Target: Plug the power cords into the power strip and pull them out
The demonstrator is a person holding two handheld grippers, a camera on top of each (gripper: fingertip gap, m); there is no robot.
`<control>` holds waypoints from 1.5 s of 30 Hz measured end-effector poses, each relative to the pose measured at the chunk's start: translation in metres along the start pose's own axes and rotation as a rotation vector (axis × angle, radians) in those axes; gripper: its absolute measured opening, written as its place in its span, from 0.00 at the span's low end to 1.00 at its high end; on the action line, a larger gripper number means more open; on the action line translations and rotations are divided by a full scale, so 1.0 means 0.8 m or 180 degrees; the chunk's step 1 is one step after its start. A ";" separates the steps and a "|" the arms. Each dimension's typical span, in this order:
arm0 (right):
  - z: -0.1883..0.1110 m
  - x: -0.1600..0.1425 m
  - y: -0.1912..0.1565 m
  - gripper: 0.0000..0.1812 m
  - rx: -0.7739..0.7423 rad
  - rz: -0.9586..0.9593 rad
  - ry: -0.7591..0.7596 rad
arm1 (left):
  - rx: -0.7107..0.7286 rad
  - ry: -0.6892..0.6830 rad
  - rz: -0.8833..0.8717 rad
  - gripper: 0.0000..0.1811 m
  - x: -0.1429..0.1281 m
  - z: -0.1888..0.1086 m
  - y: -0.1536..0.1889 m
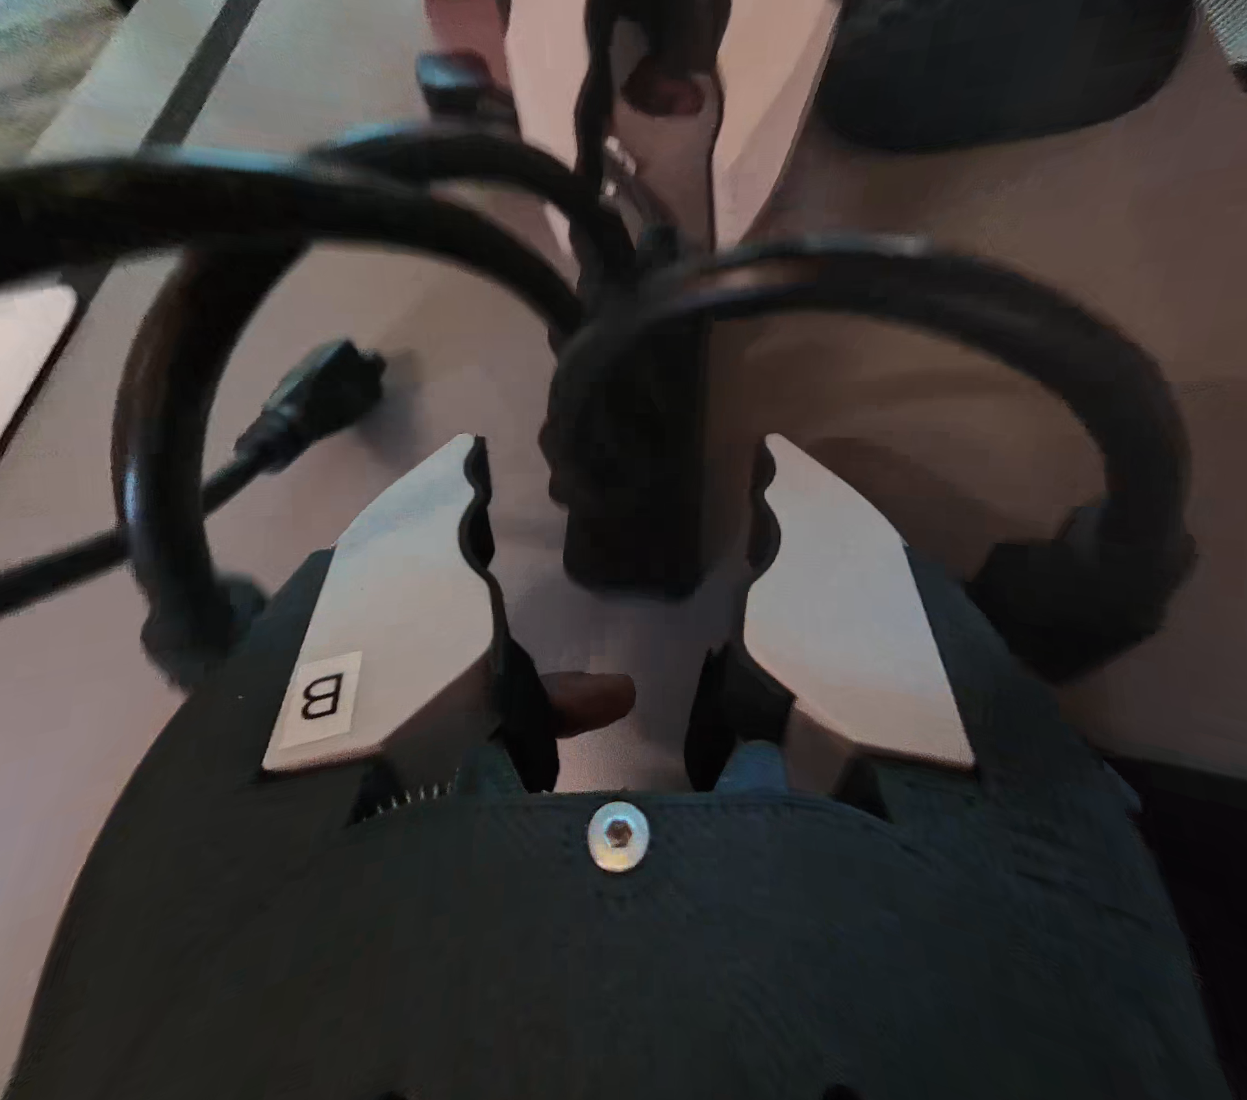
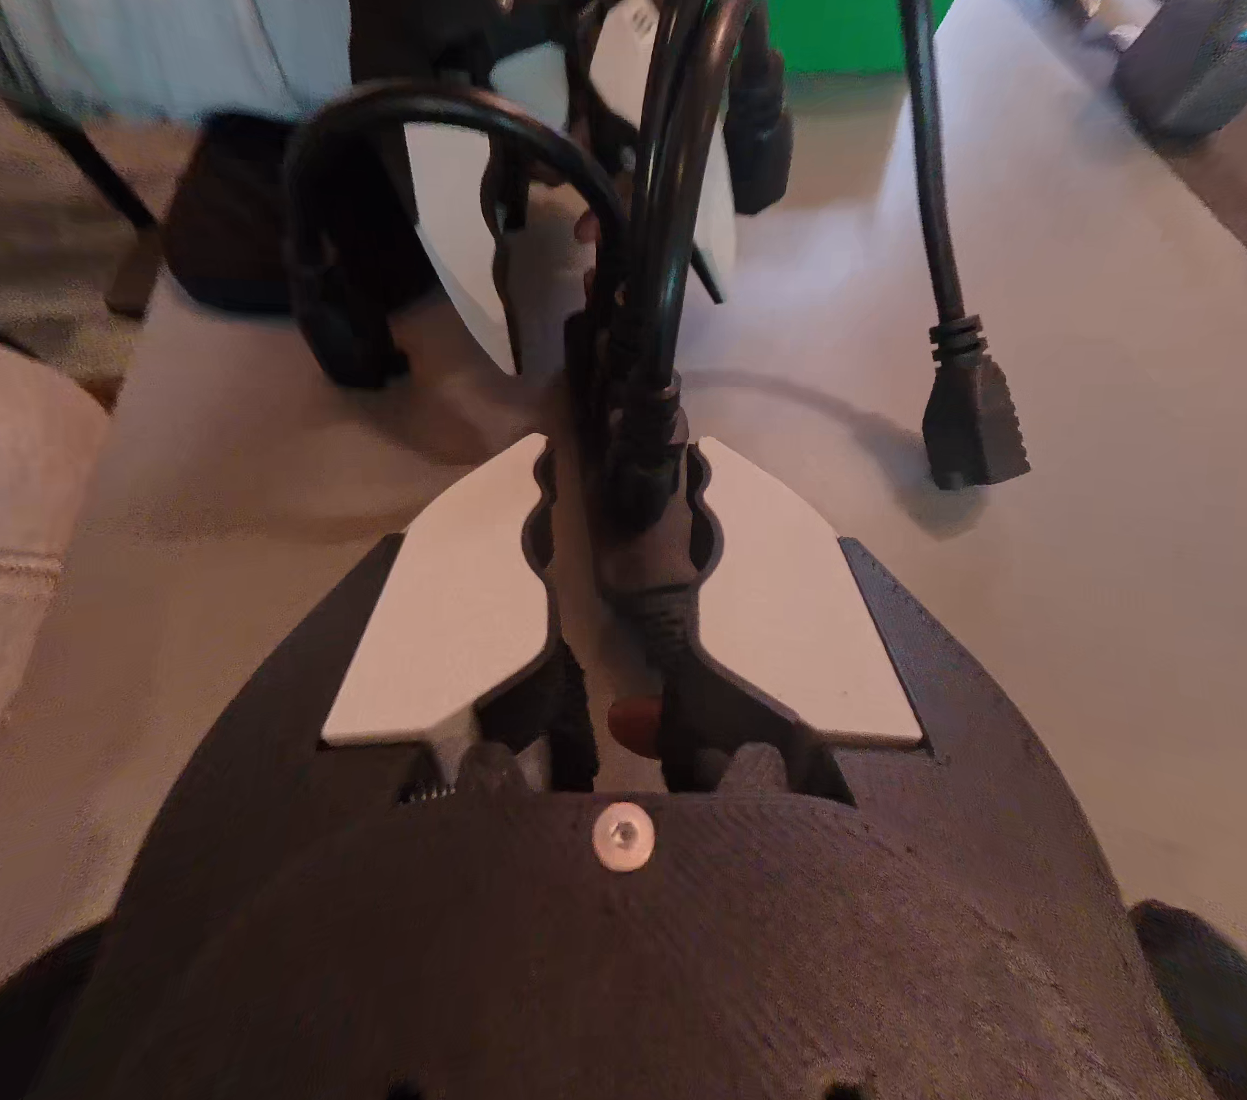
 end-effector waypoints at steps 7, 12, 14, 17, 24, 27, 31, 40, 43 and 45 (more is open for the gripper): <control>0.024 0.000 0.008 0.20 0.0243 -0.0201 -0.0679 | -0.0398 -0.0171 -0.0067 0.34 0.015 0.045 0.002; 0.033 -0.009 0.008 0.15 0.0326 -0.0166 -0.0577 | -0.0612 -0.0286 -0.0251 0.23 0.014 0.050 0.005; 0.036 -0.009 0.008 0.15 0.0280 -0.0266 -0.0492 | -0.0619 -0.0287 -0.0262 0.23 0.014 0.050 0.005; 0.036 -0.011 0.008 0.15 0.0277 -0.0339 -0.0291 | -0.0622 -0.0270 -0.0301 0.23 0.013 0.049 0.005; 0.036 -0.013 0.010 0.13 0.0422 -0.0354 0.0132 | -0.0650 -0.0222 -0.0273 0.23 0.012 0.049 0.007; 0.036 -0.013 0.009 0.14 0.0305 -0.0547 0.0042 | -0.0641 -0.0239 -0.0233 0.23 0.012 0.050 0.007; 0.034 -0.010 0.000 0.16 -0.0303 -0.0961 -0.0244 | -0.0559 -0.0244 -0.0237 0.23 0.012 0.049 0.007; 0.035 -0.011 0.004 0.15 0.0115 -0.0479 -0.0141 | -0.0635 -0.0277 -0.0250 0.23 0.012 0.049 0.010; 0.031 -0.007 -0.007 0.16 -0.0508 -0.1186 -0.0425 | -0.0607 -0.0286 -0.0184 0.23 0.014 0.048 0.011; 0.032 -0.009 -0.004 0.16 -0.0295 -0.0874 -0.0267 | -0.0617 -0.0285 -0.0190 0.23 0.014 0.049 0.011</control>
Point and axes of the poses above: each gripper's, where its closed fingertips meet, z out along the fingers, x out of its top, y = z × x across the jaws, the point moved 5 cm from there along -z, back along the fingers, and after that the axes turned 11 degrees about -y, right-handed, at the moved point
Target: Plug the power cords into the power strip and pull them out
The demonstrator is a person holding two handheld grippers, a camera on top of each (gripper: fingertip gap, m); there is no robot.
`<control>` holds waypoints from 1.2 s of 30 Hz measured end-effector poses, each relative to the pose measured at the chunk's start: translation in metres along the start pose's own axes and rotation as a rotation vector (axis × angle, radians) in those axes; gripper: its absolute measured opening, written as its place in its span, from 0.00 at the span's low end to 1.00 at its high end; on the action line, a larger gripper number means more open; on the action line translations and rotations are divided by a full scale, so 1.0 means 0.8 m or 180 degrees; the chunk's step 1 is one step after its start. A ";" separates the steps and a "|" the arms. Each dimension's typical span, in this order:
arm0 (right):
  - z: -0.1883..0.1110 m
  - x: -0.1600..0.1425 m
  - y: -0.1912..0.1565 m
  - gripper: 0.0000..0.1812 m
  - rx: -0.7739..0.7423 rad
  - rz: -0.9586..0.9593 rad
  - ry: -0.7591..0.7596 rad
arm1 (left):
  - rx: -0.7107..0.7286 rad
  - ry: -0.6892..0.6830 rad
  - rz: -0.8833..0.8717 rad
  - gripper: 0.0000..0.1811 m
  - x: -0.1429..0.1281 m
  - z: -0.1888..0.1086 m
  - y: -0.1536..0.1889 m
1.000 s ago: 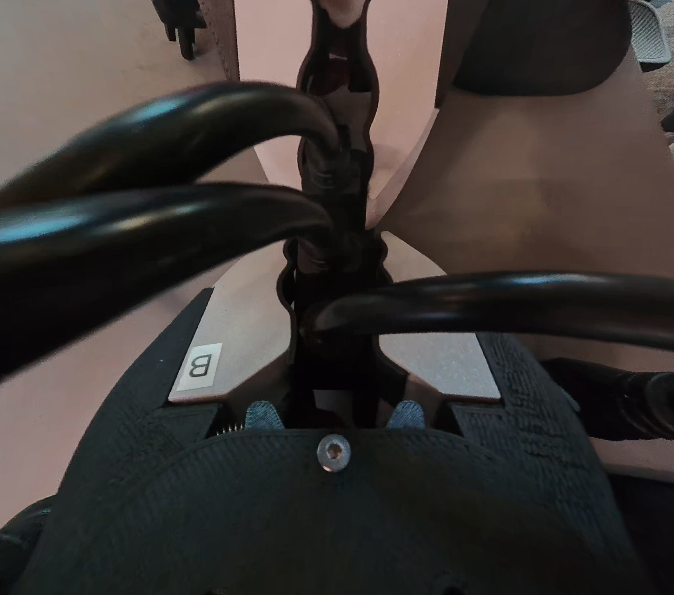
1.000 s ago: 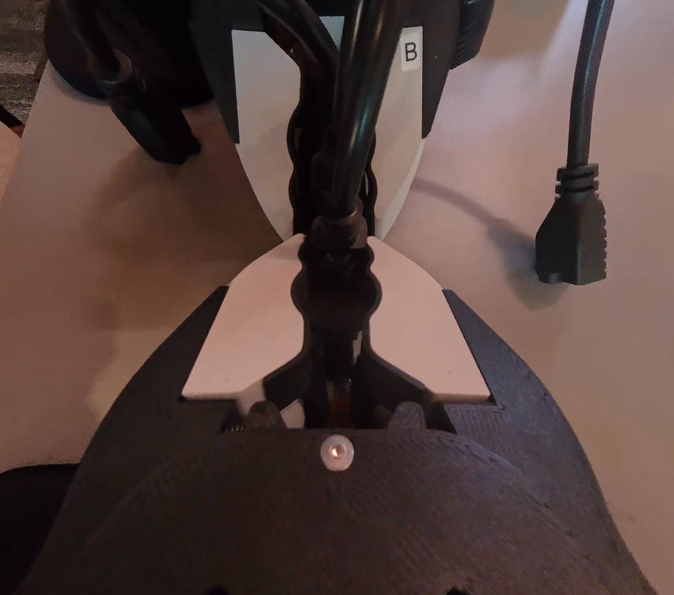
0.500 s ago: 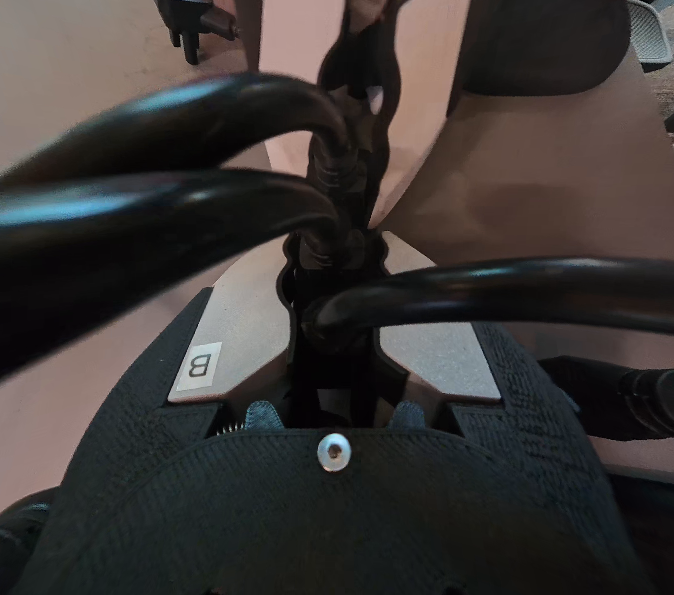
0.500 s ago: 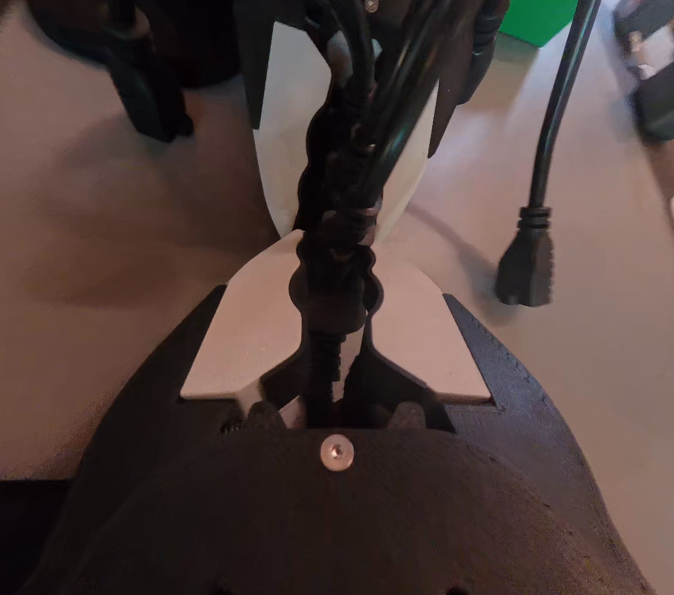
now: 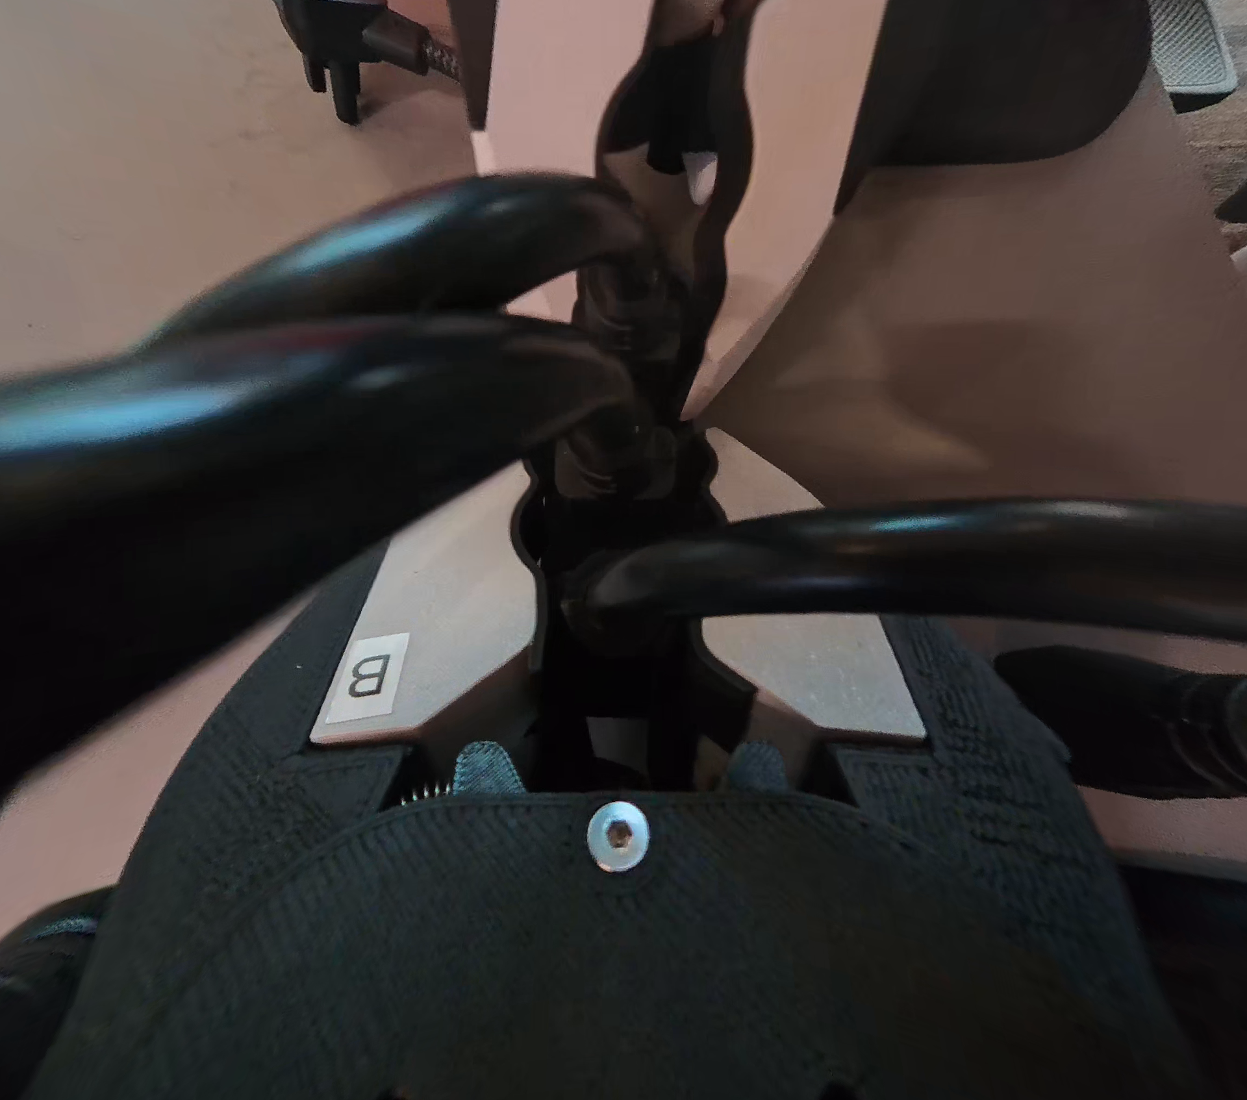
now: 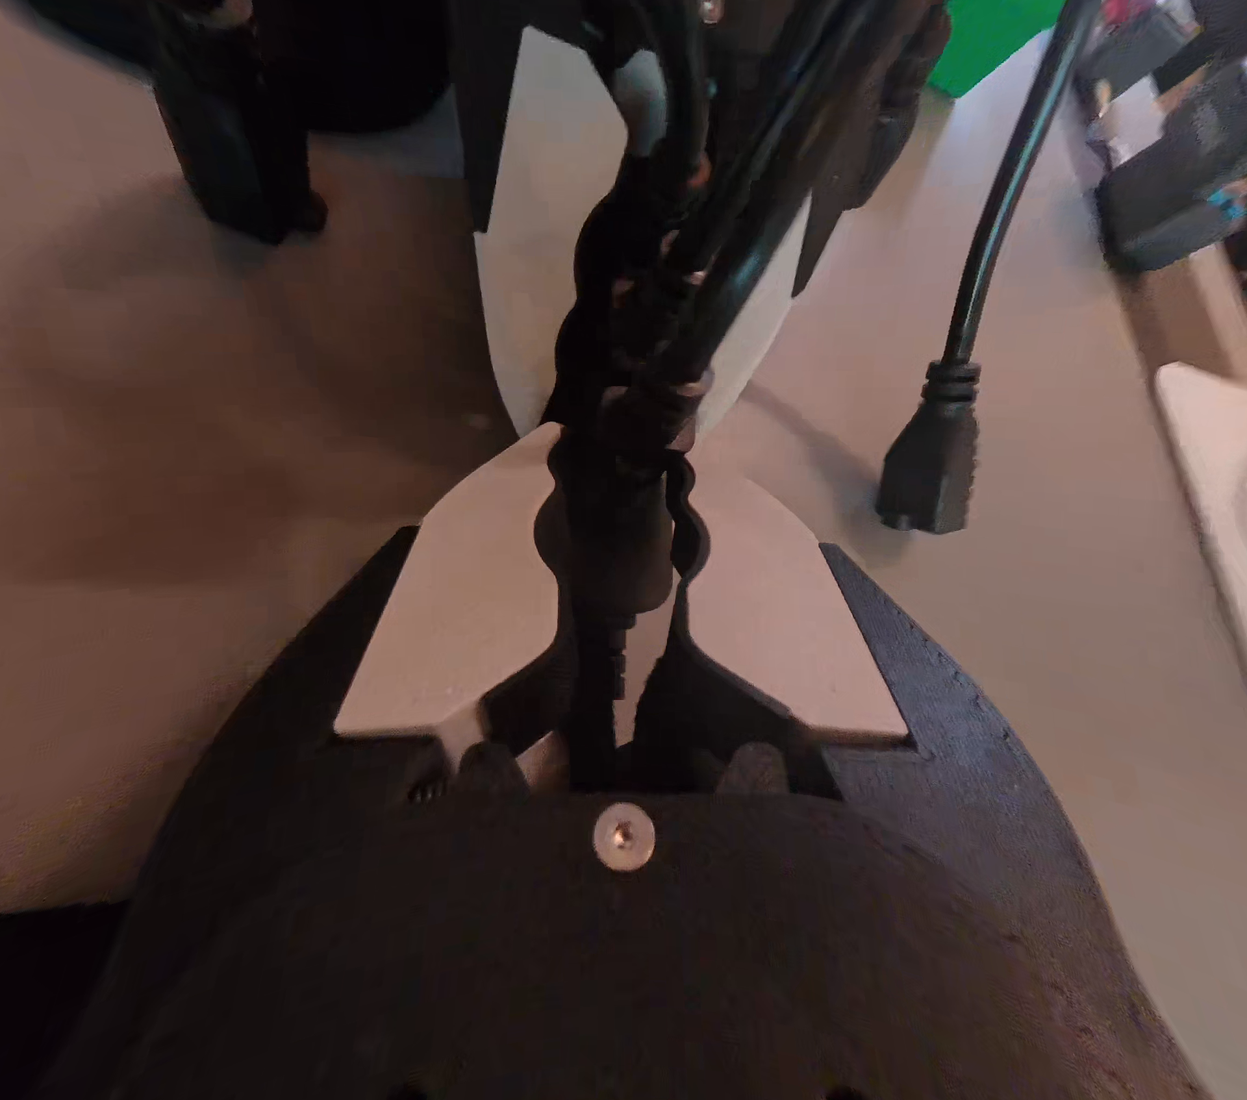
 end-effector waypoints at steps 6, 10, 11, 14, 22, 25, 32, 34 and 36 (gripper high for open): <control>0.003 0.000 0.007 0.15 0.0511 0.0525 0.0070 | -0.0037 0.0011 -0.0039 0.23 -0.002 -0.001 0.000; -0.001 0.007 -0.005 0.17 -0.0360 -0.0530 -0.0269 | 0.0079 -0.0011 0.0113 0.23 -0.001 -0.003 0.000; -0.001 0.006 -0.005 0.16 -0.0304 -0.0392 -0.0167 | 0.0095 -0.0010 0.0107 0.23 -0.001 -0.003 0.000; 0.002 0.001 0.005 0.15 0.0706 0.0862 0.0116 | -0.0087 0.0028 -0.0032 0.23 -0.003 -0.002 0.002; 0.009 -0.001 0.004 0.16 0.0886 0.0731 0.0373 | -0.0056 0.0198 0.0189 0.28 -0.006 -0.006 0.004; 0.008 -0.005 0.001 0.28 0.0775 0.0610 0.0297 | -0.0049 0.0059 0.0157 0.51 -0.018 -0.014 0.001; 0.009 -0.010 0.010 0.60 0.0472 0.0574 0.0289 | -0.0099 0.0393 -0.0167 0.52 -0.030 -0.045 0.007; 0.006 -0.009 0.014 0.67 0.0394 0.0604 0.0372 | -0.0074 0.0423 -0.0198 0.52 -0.038 -0.049 0.008; 0.001 -0.006 0.018 0.72 0.0314 0.0652 0.0529 | -0.0032 0.0369 -0.0254 0.51 -0.047 -0.054 0.007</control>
Point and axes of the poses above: each gripper's, where its closed fingertips meet, z out along the fingers, x out of its top, y = z × x across the jaws, the point moved 5 cm from there along -z, back along the fingers, and after that the axes turned 11 degrees about -y, right-handed, at the moved point
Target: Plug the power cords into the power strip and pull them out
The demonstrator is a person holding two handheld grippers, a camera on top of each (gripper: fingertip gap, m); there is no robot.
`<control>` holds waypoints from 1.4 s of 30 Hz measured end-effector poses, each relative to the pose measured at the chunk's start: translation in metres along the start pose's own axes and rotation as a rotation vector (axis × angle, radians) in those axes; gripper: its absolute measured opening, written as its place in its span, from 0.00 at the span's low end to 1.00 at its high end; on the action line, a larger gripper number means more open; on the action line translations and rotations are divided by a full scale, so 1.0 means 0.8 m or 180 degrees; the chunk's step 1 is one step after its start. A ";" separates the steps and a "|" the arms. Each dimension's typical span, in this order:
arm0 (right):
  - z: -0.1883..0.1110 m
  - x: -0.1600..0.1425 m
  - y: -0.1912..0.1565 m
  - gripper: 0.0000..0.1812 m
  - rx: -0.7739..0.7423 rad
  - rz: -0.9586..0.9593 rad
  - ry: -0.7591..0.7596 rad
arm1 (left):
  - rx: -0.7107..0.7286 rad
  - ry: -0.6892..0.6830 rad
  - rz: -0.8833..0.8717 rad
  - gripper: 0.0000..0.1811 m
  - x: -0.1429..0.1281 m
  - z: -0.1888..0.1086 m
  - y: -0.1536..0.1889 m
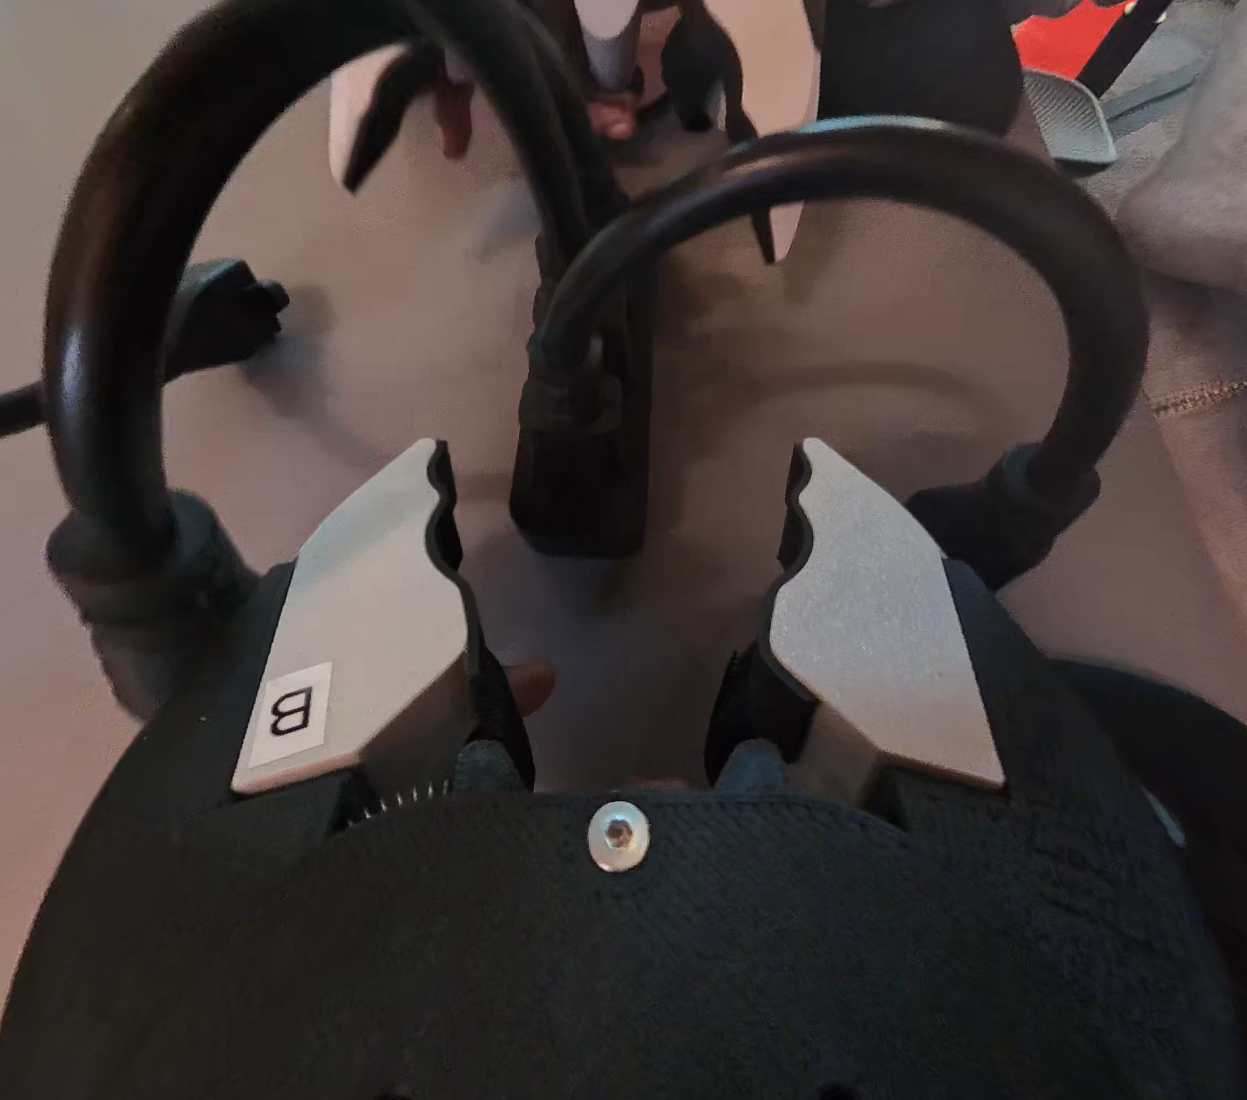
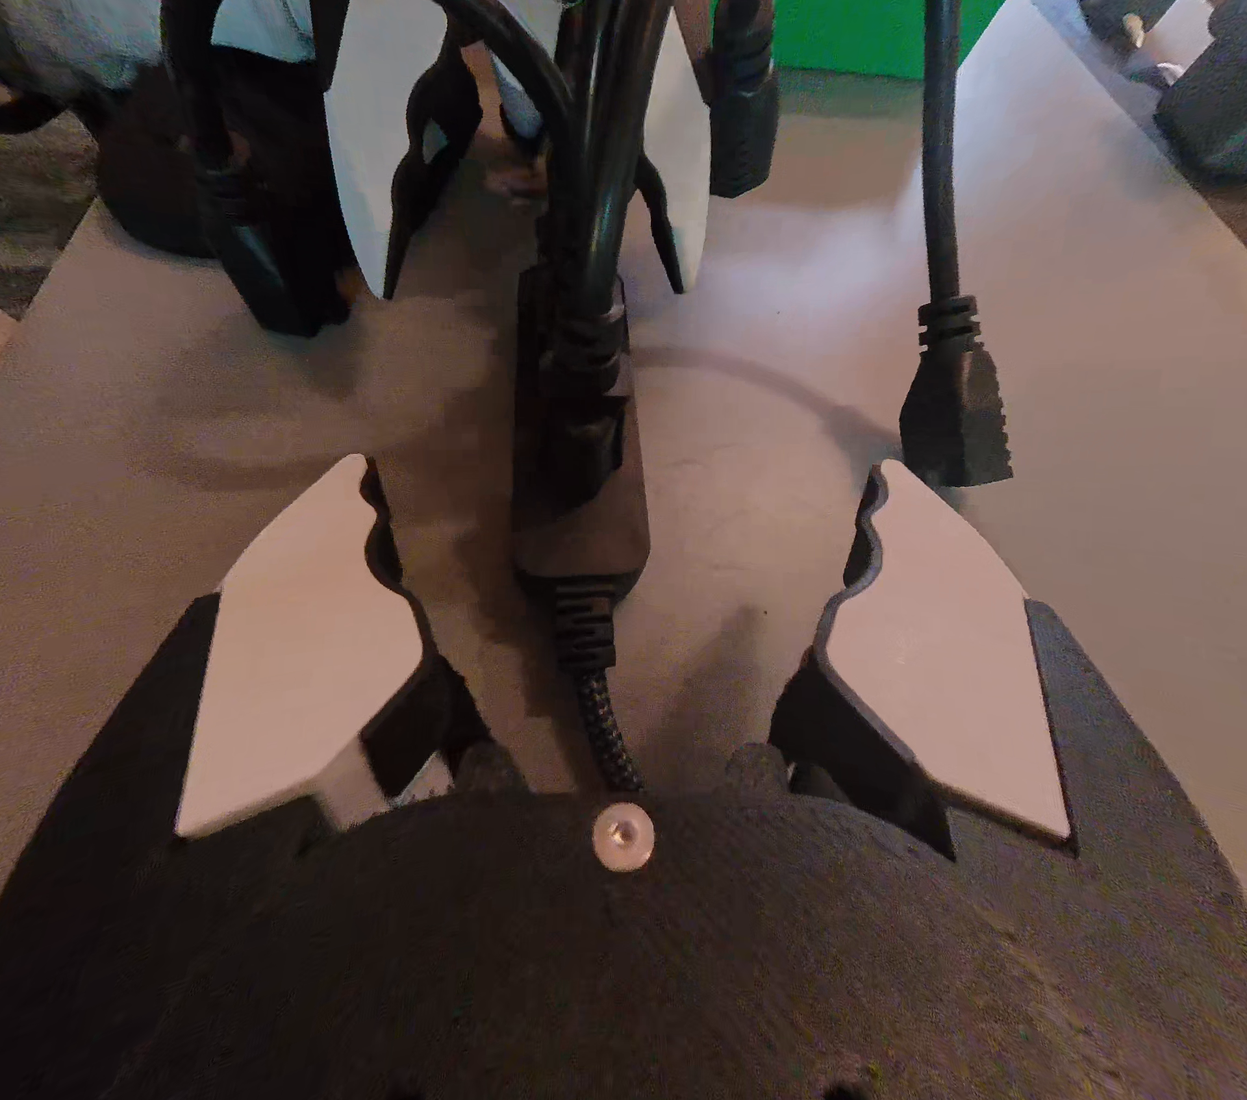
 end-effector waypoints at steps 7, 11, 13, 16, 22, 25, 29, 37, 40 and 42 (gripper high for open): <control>-0.028 0.021 -0.002 0.55 -0.0002 -0.0043 0.0623 | 0.0524 0.0319 -0.0014 0.39 -0.009 -0.045 0.010; -0.030 0.005 -0.009 0.44 0.0323 0.0281 -0.0094 | 0.1512 0.0480 -0.0135 0.35 -0.005 -0.076 0.010; -0.031 -0.009 -0.010 0.42 0.0350 0.0326 -0.0482 | 0.1954 0.0496 -0.0440 0.32 0.002 -0.101 0.017; -0.028 -0.025 -0.011 0.38 0.0313 0.0436 -0.0794 | 0.1562 0.1015 -0.0733 0.28 0.041 -0.126 0.068; -0.014 -0.041 -0.022 0.31 0.0141 0.0576 -0.1299 | 0.0395 -0.0038 -0.0582 0.28 0.075 -0.035 0.142; -0.012 -0.035 -0.038 0.30 0.0100 0.0712 -0.1271 | 0.0438 -0.0352 -0.0856 0.19 0.056 0.001 0.119; -0.005 -0.015 -0.071 0.32 0.0125 0.0781 -0.1059 | 0.1045 -0.0403 -0.1024 0.22 0.043 -0.022 0.087; 0.012 -0.010 -0.102 0.29 -0.0042 0.0757 -0.1306 | 0.1040 -0.0017 -0.0537 0.25 0.045 -0.040 0.094; -0.010 -0.030 -0.088 0.07 -0.0083 0.0430 -0.1495 | 0.1325 0.0469 0.0126 0.25 0.055 -0.085 0.102; -0.025 -0.040 -0.085 0.05 0.0088 0.0366 -0.1559 | 0.1680 0.0618 0.0157 0.26 0.045 -0.120 0.083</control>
Point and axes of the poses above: each gripper's, where its closed fingertips meet, z out along the fingers, x out of its top, y = z × x across the jaws, the point moved 5 cm from there along -z, back along the fingers, and after that the axes turned 11 degrees about -y, right-handed, at the moved point
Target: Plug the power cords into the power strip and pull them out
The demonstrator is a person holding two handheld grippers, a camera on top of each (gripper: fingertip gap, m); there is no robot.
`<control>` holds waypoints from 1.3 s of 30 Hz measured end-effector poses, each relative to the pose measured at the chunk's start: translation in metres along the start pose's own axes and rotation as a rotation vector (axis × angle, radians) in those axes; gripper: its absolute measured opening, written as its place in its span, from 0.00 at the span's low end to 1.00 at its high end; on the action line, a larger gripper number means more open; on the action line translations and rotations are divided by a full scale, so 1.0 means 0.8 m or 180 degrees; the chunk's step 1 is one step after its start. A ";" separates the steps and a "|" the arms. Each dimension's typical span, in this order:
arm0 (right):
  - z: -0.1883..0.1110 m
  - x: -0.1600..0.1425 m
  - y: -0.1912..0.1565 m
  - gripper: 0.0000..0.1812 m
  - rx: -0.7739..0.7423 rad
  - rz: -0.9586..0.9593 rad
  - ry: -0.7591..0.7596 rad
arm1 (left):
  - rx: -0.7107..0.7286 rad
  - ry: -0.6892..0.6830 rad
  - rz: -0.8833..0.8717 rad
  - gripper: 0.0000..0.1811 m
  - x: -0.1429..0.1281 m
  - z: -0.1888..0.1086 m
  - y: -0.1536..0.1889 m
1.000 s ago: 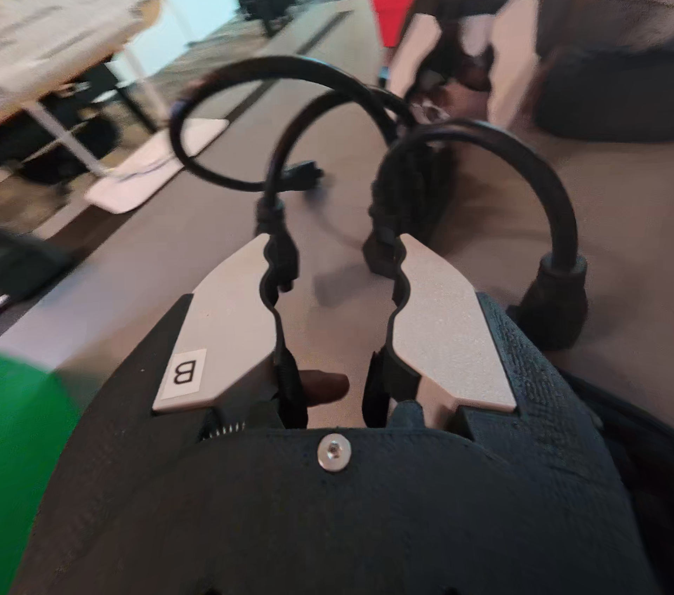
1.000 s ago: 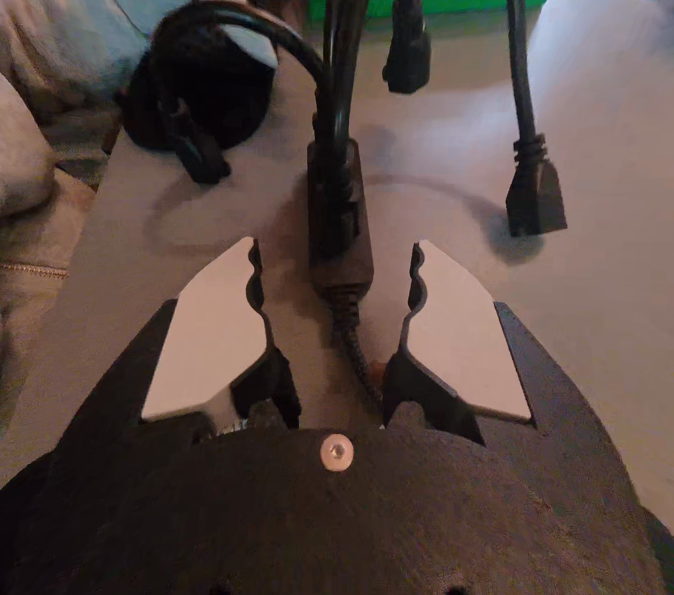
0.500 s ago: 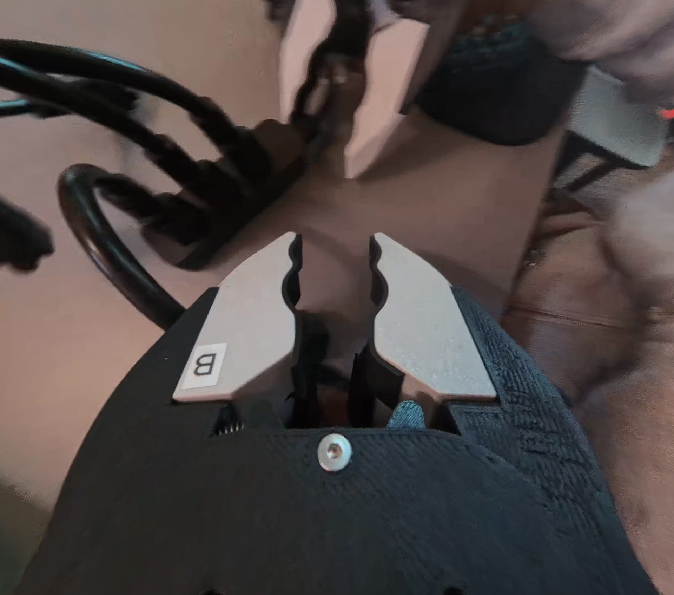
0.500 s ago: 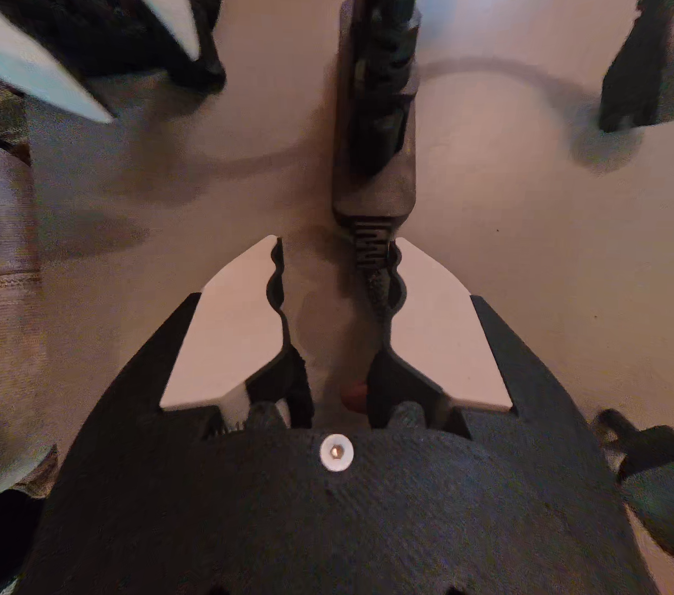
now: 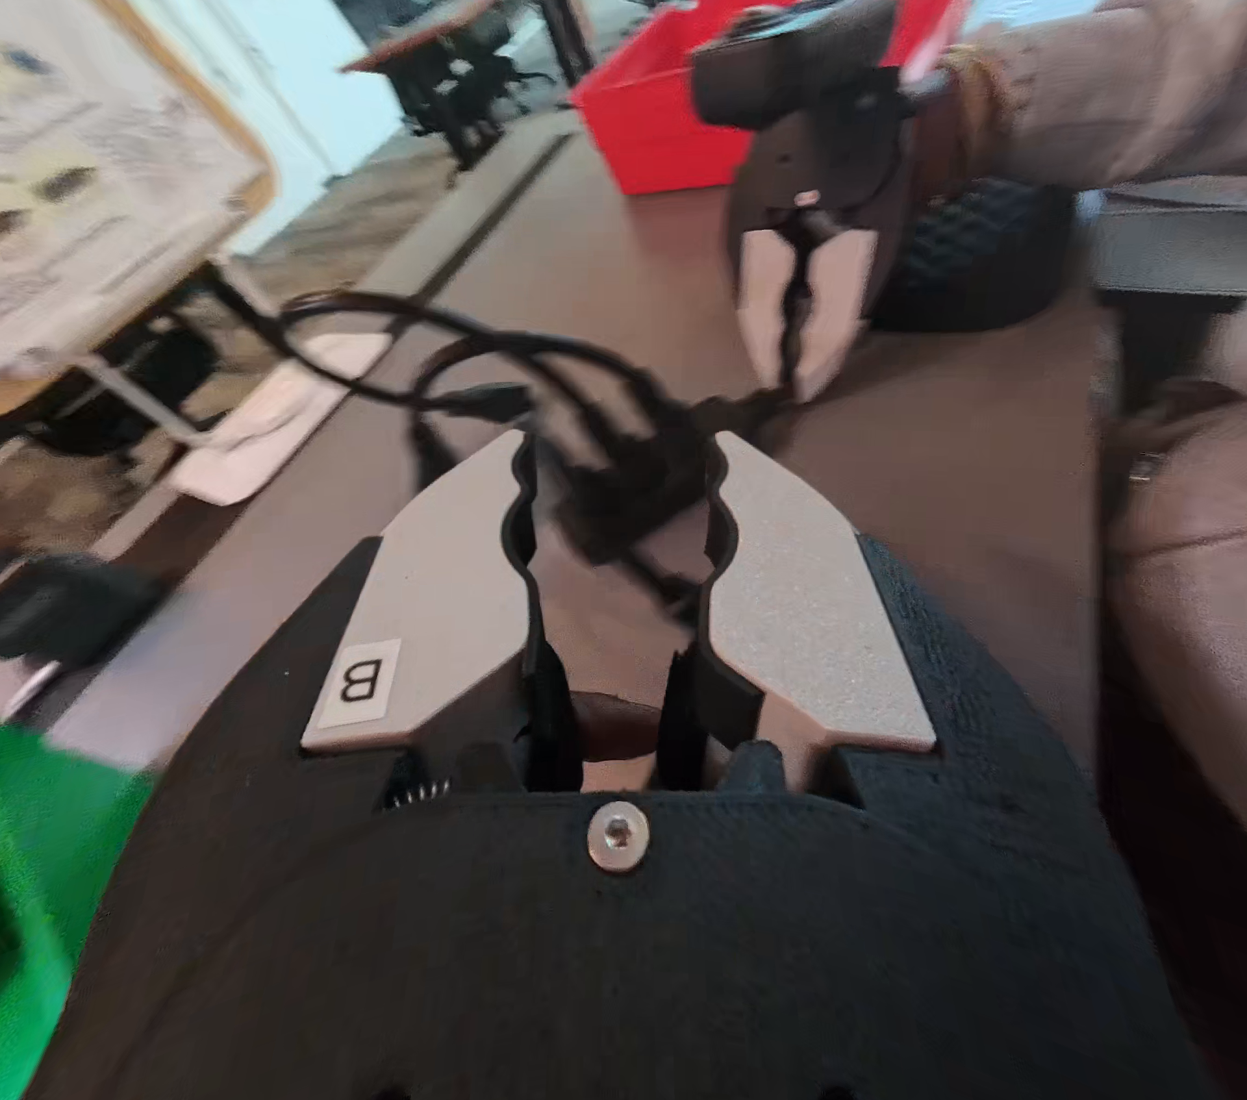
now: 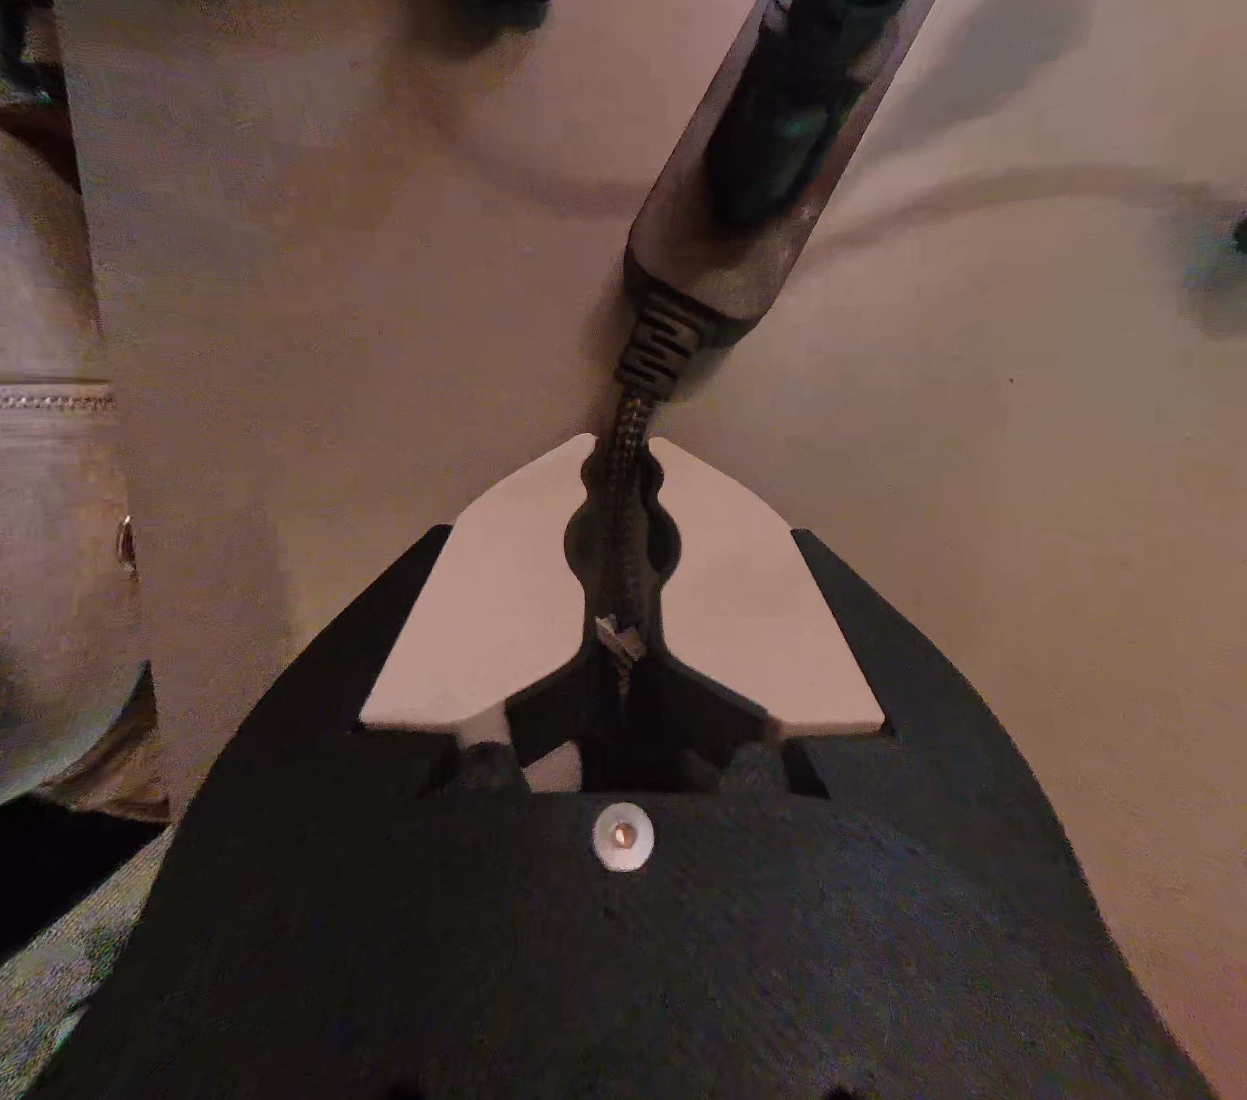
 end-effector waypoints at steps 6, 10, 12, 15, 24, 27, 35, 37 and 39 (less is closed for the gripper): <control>-0.015 -0.001 -0.007 0.22 0.0395 0.0041 0.0273 | -0.0534 -0.0437 -0.0297 0.42 -0.053 0.034 -0.050; -0.026 0.026 0.001 0.35 0.0309 0.0396 0.0799 | -0.1009 -0.0514 -0.0053 0.42 -0.056 0.095 -0.056; -0.036 0.042 0.007 0.31 0.0145 0.0554 0.1188 | -0.1328 -0.0436 -0.0050 0.42 -0.056 0.121 -0.056; -0.043 0.057 0.011 0.23 -0.0067 0.0789 0.1533 | -0.1964 -0.0434 0.0018 0.42 -0.050 0.146 -0.035; -0.031 0.073 0.016 0.17 -0.0465 0.1181 0.1258 | -0.2546 -0.0124 0.0601 0.40 -0.039 0.183 -0.015; -0.031 0.074 0.018 0.16 -0.0623 0.1190 0.1093 | -0.2569 -0.0351 0.0728 0.21 -0.042 0.186 -0.012; -0.025 0.074 0.008 0.13 -0.0546 0.0937 0.0768 | -0.2378 -0.1000 0.0224 0.19 -0.039 0.171 0.014; -0.026 0.072 0.003 0.13 -0.0425 0.0862 0.0771 | -0.2453 -0.0955 0.0271 0.20 -0.039 0.163 0.022; -0.027 0.070 0.000 0.13 -0.0376 0.0743 0.0747 | -0.2600 -0.0907 0.0412 0.27 -0.039 0.158 0.029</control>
Point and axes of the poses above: each gripper's, where its closed fingertips meet, z out along the fingers, x out of its top, y = z × x across the jaws, the point moved 5 cm from there along -z, back along the fingers, and after that the axes turned 11 degrees about -y, right-handed, at the moved point
